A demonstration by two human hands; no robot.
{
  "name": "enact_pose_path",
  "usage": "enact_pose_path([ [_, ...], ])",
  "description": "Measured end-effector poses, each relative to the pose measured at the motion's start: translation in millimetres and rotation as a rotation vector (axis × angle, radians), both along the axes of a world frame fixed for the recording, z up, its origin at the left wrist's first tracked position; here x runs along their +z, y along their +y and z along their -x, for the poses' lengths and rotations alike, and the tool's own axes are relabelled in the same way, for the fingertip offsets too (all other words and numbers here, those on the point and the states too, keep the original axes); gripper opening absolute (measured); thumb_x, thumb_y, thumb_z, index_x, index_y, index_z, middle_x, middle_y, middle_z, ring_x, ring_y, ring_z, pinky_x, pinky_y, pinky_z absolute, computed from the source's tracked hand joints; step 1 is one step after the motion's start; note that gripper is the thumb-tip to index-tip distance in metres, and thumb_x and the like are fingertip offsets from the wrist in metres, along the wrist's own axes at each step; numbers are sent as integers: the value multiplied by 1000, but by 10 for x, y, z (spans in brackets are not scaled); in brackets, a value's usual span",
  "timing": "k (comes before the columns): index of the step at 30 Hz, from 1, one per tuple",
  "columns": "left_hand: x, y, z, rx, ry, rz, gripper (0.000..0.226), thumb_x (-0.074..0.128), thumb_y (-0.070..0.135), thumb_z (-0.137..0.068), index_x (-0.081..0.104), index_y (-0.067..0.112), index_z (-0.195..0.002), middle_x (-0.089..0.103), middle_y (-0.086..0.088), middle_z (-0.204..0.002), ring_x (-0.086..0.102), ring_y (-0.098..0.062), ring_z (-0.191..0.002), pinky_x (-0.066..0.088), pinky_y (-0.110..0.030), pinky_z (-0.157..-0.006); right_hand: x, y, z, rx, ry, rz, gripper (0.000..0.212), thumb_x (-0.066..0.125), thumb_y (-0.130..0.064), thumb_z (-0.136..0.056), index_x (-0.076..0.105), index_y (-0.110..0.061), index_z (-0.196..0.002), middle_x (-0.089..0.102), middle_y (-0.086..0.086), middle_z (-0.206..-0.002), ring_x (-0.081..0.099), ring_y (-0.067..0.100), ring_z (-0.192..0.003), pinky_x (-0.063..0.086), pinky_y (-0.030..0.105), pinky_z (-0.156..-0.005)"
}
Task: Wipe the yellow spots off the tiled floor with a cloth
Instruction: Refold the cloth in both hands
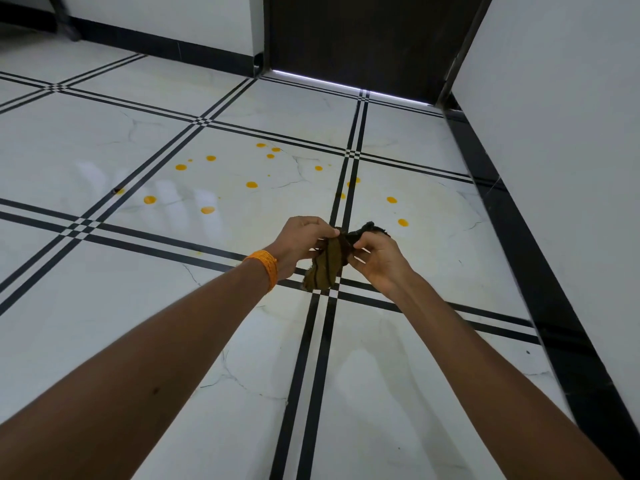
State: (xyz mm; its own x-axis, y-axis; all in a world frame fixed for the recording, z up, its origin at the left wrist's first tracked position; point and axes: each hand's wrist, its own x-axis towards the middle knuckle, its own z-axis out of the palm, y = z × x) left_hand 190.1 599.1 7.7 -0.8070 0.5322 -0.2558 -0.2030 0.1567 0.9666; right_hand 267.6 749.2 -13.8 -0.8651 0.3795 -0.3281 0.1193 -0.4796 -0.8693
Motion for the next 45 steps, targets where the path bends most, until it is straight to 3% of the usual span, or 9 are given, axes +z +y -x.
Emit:
enact_pose_path([
  [5, 36, -7, 9, -5, -229, 23, 48, 72, 46, -86, 69, 5, -110, 77, -11, -97, 74, -21, -88, 59, -32, -83, 10, -18, -28, 66, 86, -58, 29, 43, 17, -84, 60, -4, -95, 66, 16, -94, 64, 28, -97, 53, 43, -93],
  [10, 119, 94, -35, 223, -250, 7, 16, 67, 10, -93, 65, 3, -107, 70, -13, -90, 69, -14, -73, 57, -22, -64, 22, -3, -109, 126, 155, 13, 32, 36, 20, -82, 56, -2, -93, 67, 13, -90, 66, 27, -97, 54, 43, -97],
  [17, 371, 85, 91, 94, 609, 20, 16, 55, 5, -95, 61, 16, -104, 61, 1, -88, 63, -20, -89, 58, -37, -84, -92, 402, -149, -286, -198, -181, 9, 60, -7, -88, 61, -6, -97, 65, 11, -104, 67, 28, -100, 54, 32, -83],
  [21, 446, 156, 31, -124, 1092, 168, 17, 57, 0, -90, 65, 13, -99, 66, -2, -93, 61, -19, -86, 54, -41, -80, 117, 329, 13, -65, -37, -475, 46, 80, -15, -83, 58, -19, -123, 66, 4, -120, 65, 21, -114, 53, 35, -95],
  [30, 592, -42, 130, -111, 501, -23, 12, 64, 5, -90, 65, 13, -99, 66, -4, -97, 65, -18, -86, 55, -27, -78, 253, 308, 195, 449, 40, -540, 32, 65, -8, -94, 67, -11, -126, 71, 14, -124, 65, 27, -122, 41, 49, -114],
  [34, 563, -172, 196, -220, 663, 416, 45, 81, 10, -78, 64, 14, -120, 68, -6, -102, 66, -18, -90, 52, -23, -76, 361, 316, 171, 268, 106, -527, 16, 65, -6, -96, 68, -11, -111, 71, 22, -117, 69, 30, -113, 51, 49, -106],
  [37, 438, -230, 189, -203, 785, 634, 23, 69, 9, -88, 73, 4, -111, 72, -16, -100, 67, -29, -93, 53, -31, -80, 529, 192, 204, 247, 155, -586, 9, 67, -10, -96, 68, -15, -102, 72, 16, -103, 69, 32, -102, 59, 43, -81],
  [42, 462, -325, 249, 55, 332, 90, 9, 62, 12, -94, 71, 9, -93, 66, -7, -85, 60, -19, -87, 49, -21, -72, 551, 272, 53, 477, 26, -521, 9, 68, -16, -95, 74, -9, -94, 74, 8, -95, 71, 23, -100, 57, 29, -84],
  [45, 418, -349, 303, 127, 345, 142, 17, 75, 25, -87, 65, 15, -97, 68, -7, -87, 65, -22, -84, 55, -29, -71, 510, 306, 8, 502, 36, -346, 9, 70, -22, -91, 74, -15, -96, 73, 5, -99, 69, 19, -97, 56, 29, -81],
])
